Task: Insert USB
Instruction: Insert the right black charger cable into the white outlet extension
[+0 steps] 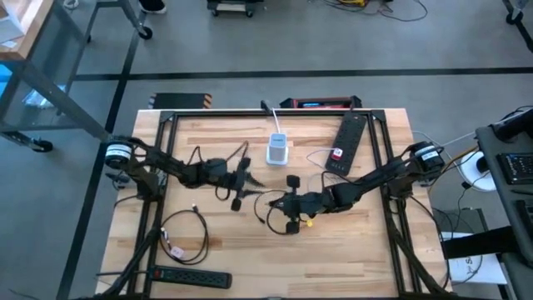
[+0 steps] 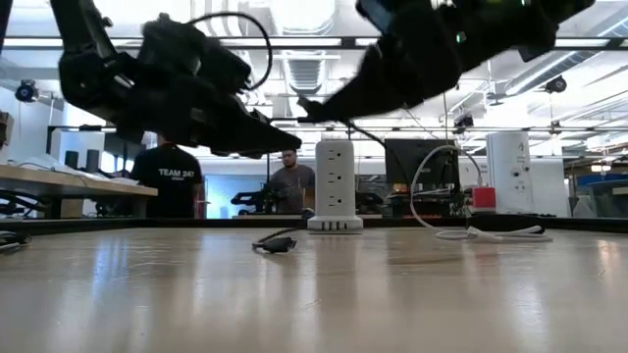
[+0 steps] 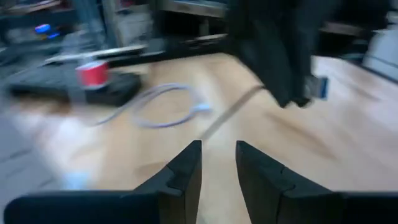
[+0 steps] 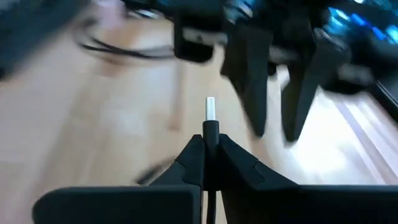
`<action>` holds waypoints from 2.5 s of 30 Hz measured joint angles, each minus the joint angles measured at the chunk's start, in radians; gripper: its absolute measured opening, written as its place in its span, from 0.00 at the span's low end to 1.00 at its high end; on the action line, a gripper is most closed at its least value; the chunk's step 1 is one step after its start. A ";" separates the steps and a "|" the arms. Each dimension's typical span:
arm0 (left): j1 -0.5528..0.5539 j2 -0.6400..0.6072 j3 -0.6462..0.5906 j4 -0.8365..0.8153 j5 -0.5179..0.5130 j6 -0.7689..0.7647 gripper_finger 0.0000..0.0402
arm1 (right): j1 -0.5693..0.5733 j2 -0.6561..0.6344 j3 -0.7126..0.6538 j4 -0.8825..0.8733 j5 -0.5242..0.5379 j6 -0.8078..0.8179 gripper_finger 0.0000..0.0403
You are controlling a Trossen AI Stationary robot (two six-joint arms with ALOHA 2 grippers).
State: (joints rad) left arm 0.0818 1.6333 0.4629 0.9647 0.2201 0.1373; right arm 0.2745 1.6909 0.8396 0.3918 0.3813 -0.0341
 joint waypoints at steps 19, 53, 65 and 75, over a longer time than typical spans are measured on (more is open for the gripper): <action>0.292 -0.002 0.324 -0.629 0.010 0.121 0.60 | -0.002 0.000 -0.058 -0.301 0.221 0.467 0.02; 0.382 0.261 0.950 -1.288 0.183 0.316 0.84 | 0.033 0.017 -0.067 -0.404 0.165 0.621 0.02; 0.371 0.285 0.906 -1.169 0.168 0.123 0.69 | 0.019 0.019 -0.067 -0.403 0.188 0.697 0.02; 0.245 0.261 0.904 -1.186 -0.144 -0.143 0.69 | -0.140 0.026 -0.067 -0.404 0.190 0.874 0.02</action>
State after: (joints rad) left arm 0.3264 1.8939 1.3668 -0.2210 0.0758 -0.0059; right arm 0.1348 1.7172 0.7727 -0.0120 0.5711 0.8401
